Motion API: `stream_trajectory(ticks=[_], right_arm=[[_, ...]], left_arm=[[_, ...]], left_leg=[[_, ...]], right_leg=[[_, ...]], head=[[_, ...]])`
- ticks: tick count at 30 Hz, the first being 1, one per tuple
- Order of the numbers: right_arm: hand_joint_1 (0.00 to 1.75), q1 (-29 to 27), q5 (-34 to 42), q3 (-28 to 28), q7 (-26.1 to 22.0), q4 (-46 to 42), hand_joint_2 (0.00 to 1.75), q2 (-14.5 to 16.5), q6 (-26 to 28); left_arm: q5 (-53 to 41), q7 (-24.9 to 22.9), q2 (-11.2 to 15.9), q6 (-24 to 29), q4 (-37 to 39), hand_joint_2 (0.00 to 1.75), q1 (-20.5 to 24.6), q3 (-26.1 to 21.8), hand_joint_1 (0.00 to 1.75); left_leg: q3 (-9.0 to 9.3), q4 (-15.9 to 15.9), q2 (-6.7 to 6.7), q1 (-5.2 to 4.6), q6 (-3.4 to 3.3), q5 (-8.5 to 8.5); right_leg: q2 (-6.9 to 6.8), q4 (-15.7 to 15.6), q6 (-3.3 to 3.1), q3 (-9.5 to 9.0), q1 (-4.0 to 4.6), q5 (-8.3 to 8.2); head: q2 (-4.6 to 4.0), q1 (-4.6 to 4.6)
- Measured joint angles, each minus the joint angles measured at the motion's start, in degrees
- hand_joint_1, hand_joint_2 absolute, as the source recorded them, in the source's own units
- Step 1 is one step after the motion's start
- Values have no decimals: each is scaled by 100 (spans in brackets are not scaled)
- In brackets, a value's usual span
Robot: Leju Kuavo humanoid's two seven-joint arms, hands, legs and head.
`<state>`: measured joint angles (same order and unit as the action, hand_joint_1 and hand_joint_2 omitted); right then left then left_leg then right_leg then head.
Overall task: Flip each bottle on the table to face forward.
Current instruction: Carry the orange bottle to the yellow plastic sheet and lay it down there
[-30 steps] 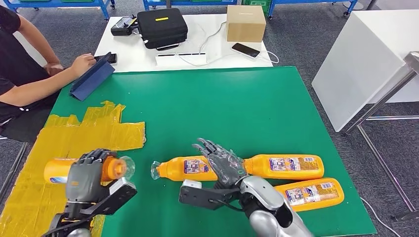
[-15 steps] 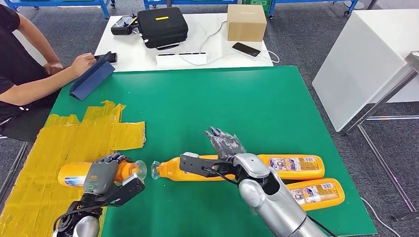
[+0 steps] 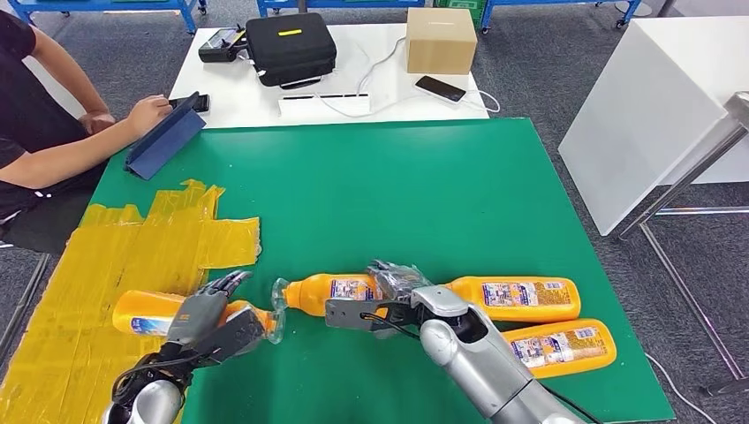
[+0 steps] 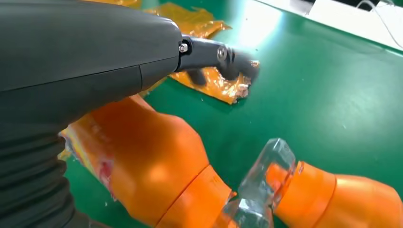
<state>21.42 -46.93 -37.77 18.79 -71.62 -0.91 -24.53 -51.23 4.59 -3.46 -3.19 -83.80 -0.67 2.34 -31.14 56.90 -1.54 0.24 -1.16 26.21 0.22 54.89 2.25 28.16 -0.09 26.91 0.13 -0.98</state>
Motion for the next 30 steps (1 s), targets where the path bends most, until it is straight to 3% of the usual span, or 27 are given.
stream_trajectory(ticks=[7, 11, 15, 21, 26, 30], right_arm=[[0, 268, -291, -298, -118, 597, 175, -59, -163], [168, 374, -354, -408, -122, 774, 175, -78, -190], [175, 410, -429, -451, -115, 839, 175, -107, -215], [175, 60, -504, -267, 376, 520, 175, -26, 254], [175, -294, -376, -17, 575, 7, 175, 87, 527], [175, -523, -63, 258, 442, -670, 175, 202, 1122]], left_arm=[[624, -65, -25, -339, -36, 0, 5, 103, 0], [790, -69, -31, -407, -70, 0, 11, 118, 0], [1627, -68, -81, -654, -185, 0, -13, 101, 0], [4299, -217, -321, -1276, -758, 0, -277, -167, 0], [5711, -371, -455, -1449, -1169, 0, -503, -385, 0], [7144, -612, -550, -1612, -1468, 175, -780, -495, 0]], left_leg=[[2, 0, 1, 1, 0, 0], [8, 0, 1, 1, 0, 0], [13, 0, 2, 1, 0, 0], [19, 0, 4, 0, 0, 1], [10, 0, 4, 1, 0, 1], [-4, 0, 9, 0, 1, 1]], right_leg=[[0, 0, 0, 2, 0, 0], [0, -1, 0, -1, 1, 0], [1, -1, 0, -8, 0, 0], [2, -2, -1, -14, 0, 1], [2, 0, -1, -7, 1, 1], [4, 6, -1, 9, 1, 0]], head=[[0, -1], [0, -1], [0, -1], [0, 0], [0, -1], [0, -1]])
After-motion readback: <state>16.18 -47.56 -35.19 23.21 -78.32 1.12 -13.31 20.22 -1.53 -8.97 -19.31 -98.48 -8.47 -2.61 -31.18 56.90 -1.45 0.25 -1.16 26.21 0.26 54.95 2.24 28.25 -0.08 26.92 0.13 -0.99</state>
